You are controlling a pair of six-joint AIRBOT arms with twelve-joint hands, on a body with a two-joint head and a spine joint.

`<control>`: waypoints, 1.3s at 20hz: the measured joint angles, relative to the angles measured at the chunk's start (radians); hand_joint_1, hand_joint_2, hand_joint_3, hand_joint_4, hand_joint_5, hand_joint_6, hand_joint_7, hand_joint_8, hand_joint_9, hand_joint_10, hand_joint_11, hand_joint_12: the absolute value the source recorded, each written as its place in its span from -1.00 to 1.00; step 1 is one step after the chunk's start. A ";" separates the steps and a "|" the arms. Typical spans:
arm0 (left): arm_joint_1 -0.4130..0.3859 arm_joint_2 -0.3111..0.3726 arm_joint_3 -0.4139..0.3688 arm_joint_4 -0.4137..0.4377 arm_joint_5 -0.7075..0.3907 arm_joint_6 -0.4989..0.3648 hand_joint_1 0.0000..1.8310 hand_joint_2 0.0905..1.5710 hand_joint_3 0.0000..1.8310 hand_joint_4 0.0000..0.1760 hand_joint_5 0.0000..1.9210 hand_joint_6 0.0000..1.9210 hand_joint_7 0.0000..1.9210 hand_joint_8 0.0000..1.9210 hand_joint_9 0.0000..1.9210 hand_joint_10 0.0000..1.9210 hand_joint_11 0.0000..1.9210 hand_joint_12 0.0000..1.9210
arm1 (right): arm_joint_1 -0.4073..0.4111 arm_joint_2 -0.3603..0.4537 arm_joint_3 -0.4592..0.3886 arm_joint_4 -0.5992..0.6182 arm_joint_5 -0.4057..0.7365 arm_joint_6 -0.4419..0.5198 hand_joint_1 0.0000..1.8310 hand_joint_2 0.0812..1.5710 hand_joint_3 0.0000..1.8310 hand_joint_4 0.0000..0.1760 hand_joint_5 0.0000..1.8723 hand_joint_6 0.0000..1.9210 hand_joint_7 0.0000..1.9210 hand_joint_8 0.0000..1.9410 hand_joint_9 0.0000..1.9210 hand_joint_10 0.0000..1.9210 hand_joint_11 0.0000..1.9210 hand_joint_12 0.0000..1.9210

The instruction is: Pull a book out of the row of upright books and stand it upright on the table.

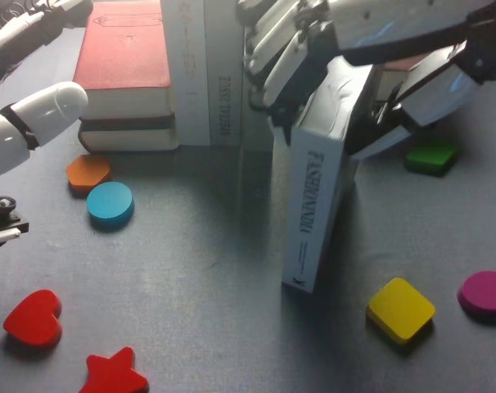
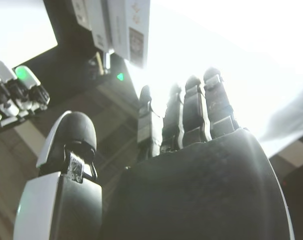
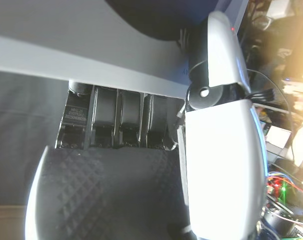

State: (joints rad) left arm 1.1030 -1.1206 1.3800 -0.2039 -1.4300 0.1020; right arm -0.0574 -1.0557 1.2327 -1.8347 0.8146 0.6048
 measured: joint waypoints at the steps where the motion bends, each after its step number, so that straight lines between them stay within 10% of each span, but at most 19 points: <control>1: 0.000 -0.005 0.006 -0.003 -0.005 -0.003 -0.72 0.71 -1.00 -0.41 -0.79 -1.00 -0.95 -1.00 -1.00 -1.00 -1.00 -1.00 | -0.018 -0.004 0.022 0.046 -0.003 -0.004 0.35 0.46 -1.00 -1.00 0.09 -0.21 -0.18 0.57 -0.39 0.71 -0.74 1.00; 19: 0.001 -0.014 0.014 -0.021 -0.022 -0.006 -0.65 0.71 -1.00 -0.54 -0.76 -0.99 -0.93 -1.00 -1.00 -1.00 -1.00 -1.00 | -0.220 0.054 0.081 0.517 0.048 -0.158 0.35 0.46 -1.00 -1.00 0.09 -0.21 -0.18 0.57 -0.39 0.71 -0.74 1.00; 20: 0.001 -0.014 0.014 -0.022 -0.022 -0.006 -0.66 0.71 -1.00 -0.49 -0.76 -0.99 -0.93 -1.00 -1.00 -1.00 -1.00 -1.00 | -0.231 0.053 0.083 0.545 0.050 -0.171 -0.22 0.23 -1.00 -0.60 -0.78 -0.84 -0.84 -0.69 -0.88 -0.66 -0.95 0.22; 22: 0.001 -0.017 0.014 -0.023 -0.023 -0.006 -0.65 0.71 -1.00 -0.50 -0.75 -0.99 -0.93 -1.00 -1.00 -1.00 -1.00 -1.00 | -0.266 0.051 0.097 0.550 0.035 -0.217 -0.44 0.19 -1.00 -0.11 -0.99 -0.99 -0.99 -0.99 -1.00 -0.99 -1.00 -0.90; 23: 0.002 -0.017 0.014 -0.023 -0.021 -0.006 -0.64 0.72 -1.00 -0.50 -0.75 -0.99 -0.93 -1.00 -1.00 -1.00 -1.00 -1.00 | -0.272 0.050 0.104 0.568 0.032 -0.224 -0.69 0.34 -0.99 -0.44 -1.00 -1.00 -1.00 -1.00 -1.00 -1.00 -1.00 -0.98; 24: 0.002 -0.018 0.014 -0.024 -0.022 -0.006 -0.63 0.72 -1.00 -0.45 -0.76 -0.99 -0.93 -1.00 -1.00 -1.00 -1.00 -1.00 | -0.281 0.050 0.107 0.595 0.032 -0.220 -0.56 0.27 -1.00 -0.78 -1.00 -1.00 -1.00 -1.00 -1.00 -1.00 -1.00 -0.38; 25: 0.002 -0.018 0.014 -0.024 -0.025 -0.006 -0.63 0.72 -1.00 -0.42 -0.76 -0.99 -0.93 -1.00 -1.00 -1.00 -1.00 -1.00 | -0.292 0.050 0.111 0.616 0.033 -0.224 -0.56 0.27 -1.00 -0.10 -1.00 -1.00 -1.00 -1.00 -1.00 -1.00 -1.00 -0.09; 26: 0.002 -0.018 0.014 -0.024 -0.023 -0.006 -0.62 0.72 -1.00 -0.41 -0.76 -0.99 -0.93 -1.00 -1.00 -1.00 -1.00 -1.00 | -0.298 0.049 0.114 0.622 0.037 -0.226 -0.57 0.27 -1.00 -0.31 -1.00 -1.00 -1.00 -1.00 -1.00 -1.00 -1.00 0.01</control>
State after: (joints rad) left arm 1.1053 -1.1385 1.3941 -0.2279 -1.4528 0.0959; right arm -0.3550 -1.0065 1.3468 -1.2125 0.8520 0.3790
